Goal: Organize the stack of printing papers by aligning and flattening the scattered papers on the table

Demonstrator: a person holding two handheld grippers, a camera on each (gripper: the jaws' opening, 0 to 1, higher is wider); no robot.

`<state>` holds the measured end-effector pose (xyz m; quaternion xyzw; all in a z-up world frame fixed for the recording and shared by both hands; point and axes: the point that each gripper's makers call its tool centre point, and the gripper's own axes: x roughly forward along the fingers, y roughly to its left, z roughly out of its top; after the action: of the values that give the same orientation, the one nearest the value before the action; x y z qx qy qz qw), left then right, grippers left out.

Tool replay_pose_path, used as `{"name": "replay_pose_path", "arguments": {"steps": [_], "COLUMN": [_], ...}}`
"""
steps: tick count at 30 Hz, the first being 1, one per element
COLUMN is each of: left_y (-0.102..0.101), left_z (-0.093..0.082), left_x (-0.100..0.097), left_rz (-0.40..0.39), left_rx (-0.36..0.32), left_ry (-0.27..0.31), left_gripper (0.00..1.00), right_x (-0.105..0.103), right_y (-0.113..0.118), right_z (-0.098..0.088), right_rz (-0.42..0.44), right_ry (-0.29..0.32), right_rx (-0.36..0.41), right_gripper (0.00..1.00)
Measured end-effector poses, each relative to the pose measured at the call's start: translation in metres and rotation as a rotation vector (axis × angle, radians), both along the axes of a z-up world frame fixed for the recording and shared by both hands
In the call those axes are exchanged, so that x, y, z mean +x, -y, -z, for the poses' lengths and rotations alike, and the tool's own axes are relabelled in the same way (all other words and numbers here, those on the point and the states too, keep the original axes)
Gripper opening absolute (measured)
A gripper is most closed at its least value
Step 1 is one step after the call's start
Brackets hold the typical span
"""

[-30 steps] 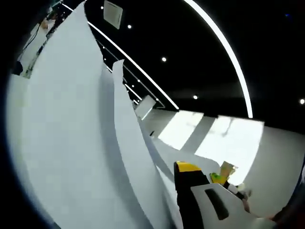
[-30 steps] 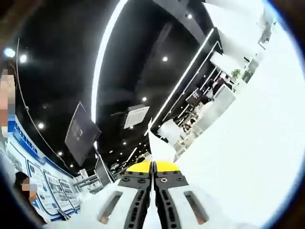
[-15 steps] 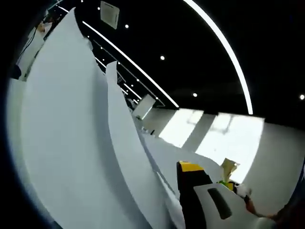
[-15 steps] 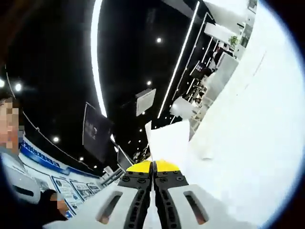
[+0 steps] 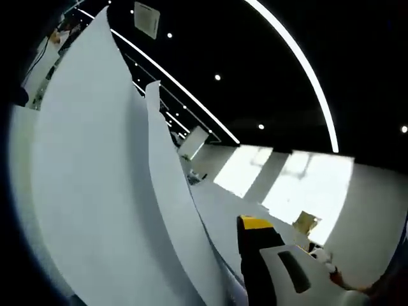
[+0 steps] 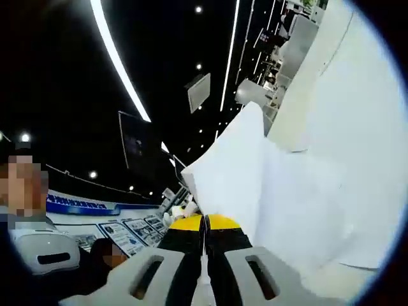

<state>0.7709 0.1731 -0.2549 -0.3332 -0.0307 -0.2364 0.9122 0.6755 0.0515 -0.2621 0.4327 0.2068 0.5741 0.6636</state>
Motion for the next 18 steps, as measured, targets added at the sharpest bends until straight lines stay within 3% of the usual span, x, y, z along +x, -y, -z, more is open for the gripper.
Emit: {"name": "replay_pose_path", "arguments": {"steps": [10, 14, 18], "left_y": [0.000, 0.000, -0.001], "left_z": [-0.001, -0.002, -0.002], "left_x": [0.001, 0.001, 0.001], "left_rz": [0.002, 0.003, 0.001], "left_rx": [-0.011, -0.027, -0.036], "left_ry": [0.001, 0.002, 0.003], "left_gripper": [0.31, 0.33, 0.34], "right_x": [-0.020, -0.030, -0.033], "right_y": [0.001, 0.004, 0.006], "right_z": [-0.009, -0.027, -0.031], "right_rz": [-0.099, -0.149, -0.187], "right_ry": [0.033, 0.049, 0.012], "right_rx": [0.040, 0.134, 0.182], "right_gripper": [0.00, 0.00, 0.00]}}
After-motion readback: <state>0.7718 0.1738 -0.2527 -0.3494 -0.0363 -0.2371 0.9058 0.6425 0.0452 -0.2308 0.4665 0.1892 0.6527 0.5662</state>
